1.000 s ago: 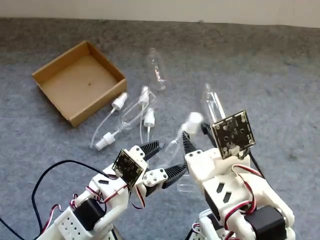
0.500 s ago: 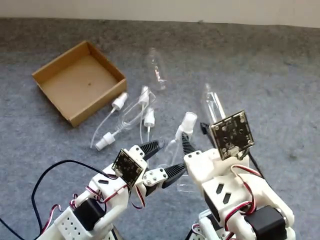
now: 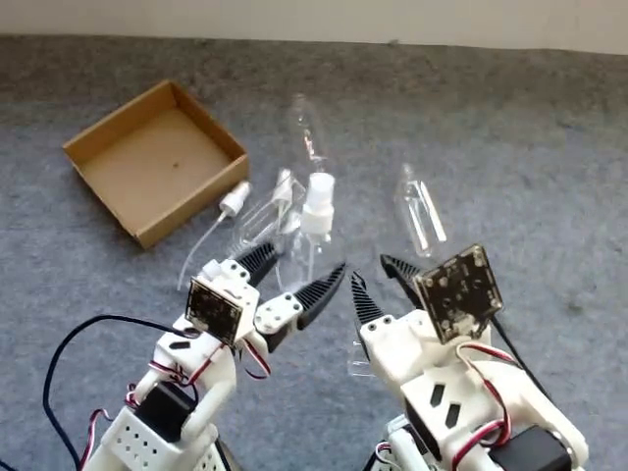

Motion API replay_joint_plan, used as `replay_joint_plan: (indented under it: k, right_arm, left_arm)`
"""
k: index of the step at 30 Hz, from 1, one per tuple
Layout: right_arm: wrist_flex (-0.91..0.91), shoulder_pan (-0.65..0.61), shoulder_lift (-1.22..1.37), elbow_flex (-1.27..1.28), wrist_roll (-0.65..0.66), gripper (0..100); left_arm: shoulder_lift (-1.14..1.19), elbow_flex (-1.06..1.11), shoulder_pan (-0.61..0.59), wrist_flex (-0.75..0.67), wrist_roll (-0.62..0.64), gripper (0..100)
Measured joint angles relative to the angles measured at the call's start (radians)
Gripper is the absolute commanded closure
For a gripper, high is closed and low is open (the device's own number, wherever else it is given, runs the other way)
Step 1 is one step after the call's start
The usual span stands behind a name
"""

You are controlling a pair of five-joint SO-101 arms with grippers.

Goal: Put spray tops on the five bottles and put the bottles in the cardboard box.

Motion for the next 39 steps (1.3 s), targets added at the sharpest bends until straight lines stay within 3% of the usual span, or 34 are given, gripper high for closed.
replay_joint_plan:
  k: [4,12,24,33,39]
  right_arm:
    - [-0.083,0.0,-0.035,0.1,0.0,99.3]
    - [-0.319,0.005,-0.152,0.391,0.0,99.3]
    - [-0.638,0.003,-0.207,0.698,0.0,99.3]
    - [-0.756,0.003,-0.207,0.824,0.0,99.3]
    - [-0.905,0.003,-0.207,0.964,0.0,99.3]
  left_arm:
    - [0.0,0.0,-0.06,-0.009,0.0,85]
    - [0.0,0.0,-0.226,-0.157,0.002,85]
    - [0.0,0.0,-0.241,-0.204,0.002,85]
    - [0.0,0.0,-0.295,-0.23,0.002,85]
    - [0.0,0.0,-0.341,-0.33,0.0,99]
